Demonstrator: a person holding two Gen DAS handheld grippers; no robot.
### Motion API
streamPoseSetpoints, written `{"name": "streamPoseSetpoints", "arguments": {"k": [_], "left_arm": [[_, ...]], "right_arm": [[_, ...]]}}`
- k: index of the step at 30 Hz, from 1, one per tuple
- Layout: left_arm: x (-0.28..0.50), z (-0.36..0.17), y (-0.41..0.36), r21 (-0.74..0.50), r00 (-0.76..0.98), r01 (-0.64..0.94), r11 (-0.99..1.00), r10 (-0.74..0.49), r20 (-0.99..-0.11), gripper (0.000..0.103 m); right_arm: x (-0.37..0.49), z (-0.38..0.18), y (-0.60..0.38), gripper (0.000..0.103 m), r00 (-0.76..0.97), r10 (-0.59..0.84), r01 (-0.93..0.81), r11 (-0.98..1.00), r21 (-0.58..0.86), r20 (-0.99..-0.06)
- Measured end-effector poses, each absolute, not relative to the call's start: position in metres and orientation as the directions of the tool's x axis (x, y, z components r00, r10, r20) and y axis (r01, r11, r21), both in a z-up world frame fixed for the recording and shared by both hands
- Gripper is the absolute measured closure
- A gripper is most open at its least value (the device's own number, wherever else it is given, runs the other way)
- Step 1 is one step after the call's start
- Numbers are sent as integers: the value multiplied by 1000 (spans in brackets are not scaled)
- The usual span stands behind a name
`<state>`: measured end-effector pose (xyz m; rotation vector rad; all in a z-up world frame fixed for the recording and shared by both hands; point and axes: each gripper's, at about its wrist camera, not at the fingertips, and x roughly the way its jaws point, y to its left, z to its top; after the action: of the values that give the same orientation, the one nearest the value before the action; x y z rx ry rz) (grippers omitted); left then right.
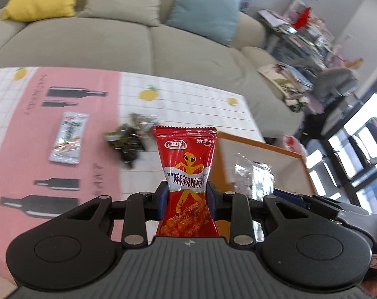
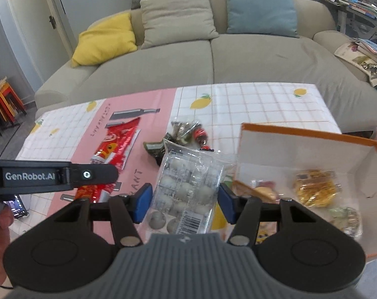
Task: Organize snacks
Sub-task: 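Carry both packets into the orange box and open both tools to release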
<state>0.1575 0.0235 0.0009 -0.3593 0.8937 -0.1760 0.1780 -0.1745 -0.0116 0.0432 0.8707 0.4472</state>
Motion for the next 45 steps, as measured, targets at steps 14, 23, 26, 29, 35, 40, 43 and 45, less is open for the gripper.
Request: {"name": "streamPoseSetpoints", "arguments": {"k": [14, 23, 26, 29, 35, 40, 43, 45], "left_arm": [[201, 5, -72, -383, 509, 208, 900, -434, -743, 68], [238, -29, -108, -347, 401, 249, 904, -422, -813, 68], [248, -44, -117, -336, 366, 258, 906, -413, -834, 68], [258, -54, -128, -323, 348, 278, 905, -408, -844, 68], [277, -66, -140, -316, 317, 306, 898, -409, -856, 68], [290, -75, -151, -317, 301, 322, 892, -414, -859, 68], [295, -78, -157, -318, 290, 341, 885, -421, -860, 68], [298, -80, -160, -306, 287, 347, 886, -411, -865, 68]], "right_arm": [[178, 7, -263, 47, 622, 233, -312, 949, 35, -747], [213, -26, -282, 47, 574, 176, -305, 952, -9, -800], [224, -38, -283, 47, 560, 148, -314, 948, -44, -815], [234, -50, -284, 47, 544, 118, -324, 943, -78, -830], [248, -70, -292, 47, 516, 70, -338, 933, -127, -854], [260, -85, -301, 47, 487, 44, -339, 930, -143, -872], [265, -92, -301, 47, 472, 35, -349, 925, -150, -881], [267, -97, -300, 47, 463, 33, -357, 922, -153, -886]]}}
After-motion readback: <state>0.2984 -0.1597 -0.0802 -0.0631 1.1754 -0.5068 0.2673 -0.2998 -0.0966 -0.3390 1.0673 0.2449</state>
